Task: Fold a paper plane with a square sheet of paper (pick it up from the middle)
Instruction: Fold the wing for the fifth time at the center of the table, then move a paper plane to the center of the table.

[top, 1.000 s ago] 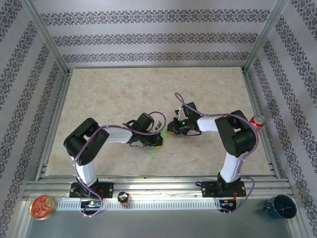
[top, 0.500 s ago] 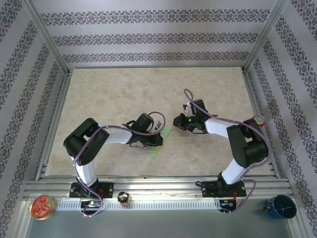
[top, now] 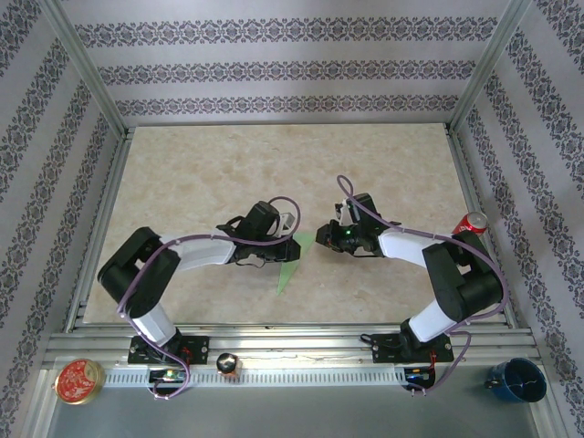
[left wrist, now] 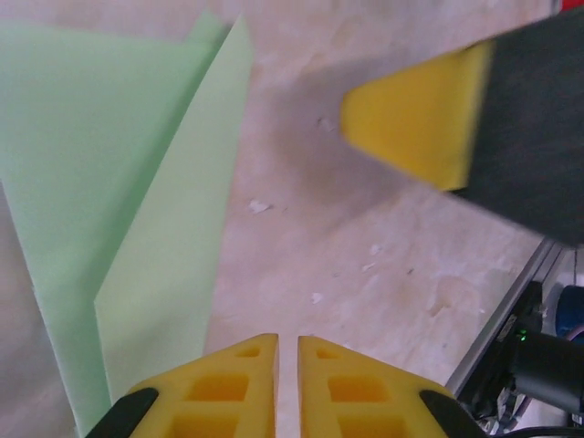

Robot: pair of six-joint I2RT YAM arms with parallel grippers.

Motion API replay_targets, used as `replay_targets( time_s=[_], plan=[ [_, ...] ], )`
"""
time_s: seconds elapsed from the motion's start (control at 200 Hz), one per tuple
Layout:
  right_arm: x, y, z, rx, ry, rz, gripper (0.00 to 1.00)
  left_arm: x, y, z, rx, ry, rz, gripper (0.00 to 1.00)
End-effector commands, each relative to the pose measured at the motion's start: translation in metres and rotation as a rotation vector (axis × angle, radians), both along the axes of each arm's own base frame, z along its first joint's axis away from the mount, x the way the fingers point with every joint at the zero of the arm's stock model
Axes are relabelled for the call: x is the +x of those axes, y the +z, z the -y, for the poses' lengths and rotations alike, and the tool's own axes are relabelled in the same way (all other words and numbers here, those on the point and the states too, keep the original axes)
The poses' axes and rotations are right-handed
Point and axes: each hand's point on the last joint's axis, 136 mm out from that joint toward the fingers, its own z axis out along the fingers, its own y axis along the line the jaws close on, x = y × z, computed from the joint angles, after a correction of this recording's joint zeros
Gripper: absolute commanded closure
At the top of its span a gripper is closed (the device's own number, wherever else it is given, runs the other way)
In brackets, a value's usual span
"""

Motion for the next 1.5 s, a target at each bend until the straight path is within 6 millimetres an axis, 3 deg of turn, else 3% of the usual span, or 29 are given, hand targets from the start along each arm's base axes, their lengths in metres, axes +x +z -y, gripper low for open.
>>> replay_targets(
  time_s=[0.0,0.375,0.52,1.044,1.494],
  plan=[
    [-0.002,0.002,-0.002,-0.004,-0.018,0.004,0.80,0.008,0.011,-0.016,0.049,0.042,0.052,0.85],
    [-0.009,-0.006,-0.009,-0.011,0.004,-0.022,0.75,0.014,0.004,-0.071,0.080,0.196,0.024,0.77],
    [-0.010,-0.008,-0.013,-0.002,0.016,-0.035,0.75,0.014,-0.006,-0.080,0.057,0.227,-0.030,0.76],
    [-0.016,-0.021,-0.016,-0.008,0.027,-0.077,0.73,0.004,-0.033,-0.076,0.057,0.208,-0.171,0.74],
    [-0.014,-0.022,-0.018,0.001,0.031,-0.083,0.74,0.006,-0.024,-0.051,-0.054,0.124,-0.192,0.78]
  ],
)
